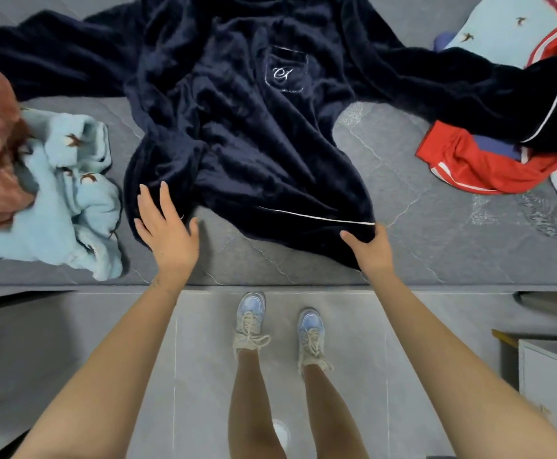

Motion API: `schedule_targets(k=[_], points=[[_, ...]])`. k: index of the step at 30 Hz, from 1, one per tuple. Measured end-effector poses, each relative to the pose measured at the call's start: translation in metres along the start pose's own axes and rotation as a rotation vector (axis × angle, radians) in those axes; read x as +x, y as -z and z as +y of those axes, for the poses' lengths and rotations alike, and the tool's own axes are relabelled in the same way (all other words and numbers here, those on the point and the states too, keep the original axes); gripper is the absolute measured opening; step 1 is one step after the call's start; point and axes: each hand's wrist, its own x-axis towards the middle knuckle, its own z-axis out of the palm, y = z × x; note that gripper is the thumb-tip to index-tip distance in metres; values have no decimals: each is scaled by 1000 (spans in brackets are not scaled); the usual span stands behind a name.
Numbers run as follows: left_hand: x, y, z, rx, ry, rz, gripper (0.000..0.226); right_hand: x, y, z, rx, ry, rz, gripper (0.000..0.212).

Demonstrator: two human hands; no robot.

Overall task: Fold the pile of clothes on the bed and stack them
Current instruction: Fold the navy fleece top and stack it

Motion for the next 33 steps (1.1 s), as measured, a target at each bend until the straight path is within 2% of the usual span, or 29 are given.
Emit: schedule_targets(k=[2,4,6,8,11,15,18,21,23,25,26,28,29,31,33], points=[[4,3,-8,12,19,24,74,-6,-10,2,19,14,-17,59],[9,6,-12,-42,109,62,82,-10,-14,3,49,31,-41,58],[19,9,-23,-261,239,59,88,-13,-20,4,69,49,-40,53],[27,11,-32,-529,347,-16,72,-14,-21,2,103,57,-19,48],[29,20,-42,-652,422,-68,25,-18,-22,-2,207,62,51,36],[27,38,-51,-785,316,8,26,-29,-25,-8,432,2,267,23],[29,60,-51,-996,346,34,19,-39,-31,-19,590,-31,361,24],[37,83,-51,-1304,493,-39,12,-47,-30,-36,822,-136,312,17],[42,95,-54,-1446,538,-183,13,-47,-22,-42,967,-227,170,25],[46,101,-60,-1404,549,-338,22,-47,-15,-46,1006,-274,18,35],[46,100,-63,-1345,587,-394,26,-46,-13,-46,987,-285,-4,37],[41,94,-71,-1181,661,-430,33,-44,-13,-42,838,-293,101,33],[38,88,-75,-1000,635,-394,32,-42,-13,-38,696,-271,188,28],[31,77,-79,-572,467,-300,32,-40,-18,-29,383,-189,274,31],[23,68,-74,-358,274,-276,50,-40,-25,-21,129,-142,242,45]])
